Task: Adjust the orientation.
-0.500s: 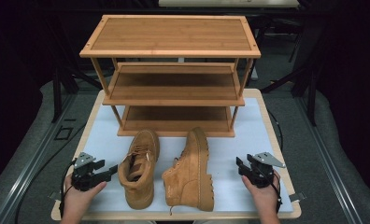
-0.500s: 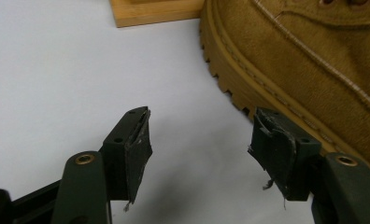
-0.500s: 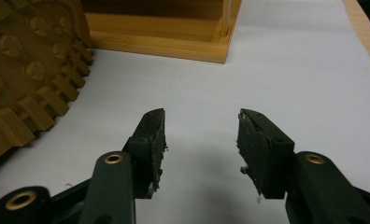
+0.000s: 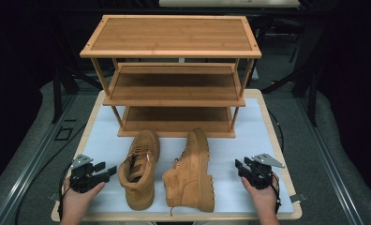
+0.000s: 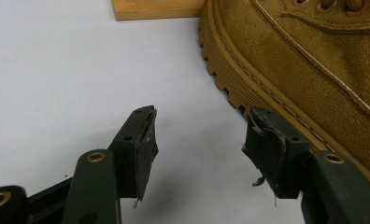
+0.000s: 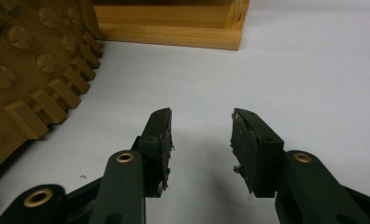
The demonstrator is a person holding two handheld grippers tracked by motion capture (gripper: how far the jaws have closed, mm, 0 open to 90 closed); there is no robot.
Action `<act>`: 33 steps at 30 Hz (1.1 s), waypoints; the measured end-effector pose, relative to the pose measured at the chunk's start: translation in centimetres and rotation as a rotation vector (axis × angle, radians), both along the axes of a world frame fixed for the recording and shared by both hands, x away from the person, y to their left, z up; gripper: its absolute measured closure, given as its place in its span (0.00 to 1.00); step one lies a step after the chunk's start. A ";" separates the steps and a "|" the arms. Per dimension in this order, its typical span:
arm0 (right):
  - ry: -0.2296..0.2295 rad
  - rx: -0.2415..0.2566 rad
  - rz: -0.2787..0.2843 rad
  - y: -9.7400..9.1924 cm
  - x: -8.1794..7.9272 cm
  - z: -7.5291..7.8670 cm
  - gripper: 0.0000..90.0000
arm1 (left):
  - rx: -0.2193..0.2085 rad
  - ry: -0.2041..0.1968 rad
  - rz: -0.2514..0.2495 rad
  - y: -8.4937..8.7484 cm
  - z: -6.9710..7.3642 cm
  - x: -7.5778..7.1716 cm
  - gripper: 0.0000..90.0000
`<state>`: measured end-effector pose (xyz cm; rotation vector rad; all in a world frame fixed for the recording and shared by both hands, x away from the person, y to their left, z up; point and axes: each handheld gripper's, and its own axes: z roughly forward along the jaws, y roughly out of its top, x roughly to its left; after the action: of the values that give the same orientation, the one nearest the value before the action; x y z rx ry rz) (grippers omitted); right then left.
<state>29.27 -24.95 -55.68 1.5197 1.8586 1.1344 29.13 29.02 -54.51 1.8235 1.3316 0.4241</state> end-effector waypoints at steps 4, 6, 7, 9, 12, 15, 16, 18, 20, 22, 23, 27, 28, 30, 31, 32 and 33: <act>0.006 -0.005 -0.014 0.1 -0.1 0.0 0.64 | -0.010 -0.001 0.002 -0.1 0.1 0.0 0.50; 0.006 -0.005 -0.012 0.1 0.0 0.0 0.63 | -0.007 0.001 -0.002 -0.1 0.1 0.1 0.51; 0.008 -0.006 -0.013 0.1 0.0 0.0 0.63 | -0.009 0.006 -0.005 -0.1 0.0 0.1 0.53; 0.008 -0.007 -0.014 0.1 0.0 0.0 0.63 | -0.007 0.012 -0.005 -0.2 -0.1 0.2 0.54; 0.013 -0.006 -0.022 0.1 0.0 0.0 0.63 | -0.005 0.016 -0.002 -0.1 -0.1 0.2 0.55; 0.016 -0.003 -0.022 0.1 0.0 0.0 0.63 | -0.016 0.009 0.006 -0.1 0.0 0.1 0.55; 0.015 -0.004 -0.019 0.1 0.0 0.0 0.63 | -0.008 0.009 0.006 0.0 0.1 0.0 0.55; 0.013 0.000 -0.019 0.1 -0.1 0.0 0.63 | -0.018 0.008 0.013 0.1 0.1 0.0 0.55; 0.008 -0.001 -0.021 0.2 -0.1 0.1 0.62 | -0.028 0.019 0.012 0.2 0.2 0.0 0.55; 0.000 0.005 -0.022 0.3 -0.1 0.1 0.62 | -0.026 0.018 0.009 0.2 0.5 0.1 0.55; 0.001 0.004 -0.022 0.3 -0.1 0.1 0.62 | -0.021 0.017 0.009 0.2 0.8 0.1 0.56; 0.012 -0.010 -0.009 0.5 0.0 0.0 0.62 | -0.014 0.043 0.000 0.0 1.7 0.2 0.56; 0.012 -0.011 -0.006 0.5 0.0 0.0 0.62 | -0.010 0.046 -0.005 -0.1 2.0 0.2 0.56; 0.010 -0.011 -0.009 0.5 0.0 0.0 0.62 | -0.002 0.053 -0.021 -0.2 2.8 0.1 0.56; 0.007 -0.009 -0.013 0.5 -0.1 0.0 0.62 | -0.005 0.054 -0.028 -0.3 3.3 0.1 0.56; 0.004 -0.006 -0.016 0.5 -0.1 0.1 0.62 | -0.002 0.055 -0.035 -0.4 3.8 0.1 0.56; 0.000 -0.004 -0.017 0.5 -0.1 0.1 0.62 | -0.004 0.048 -0.039 -0.5 4.3 0.0 0.56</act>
<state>29.17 -24.49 -55.57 1.5307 1.8430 1.1224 29.11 28.53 -50.20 1.8644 1.3260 0.3585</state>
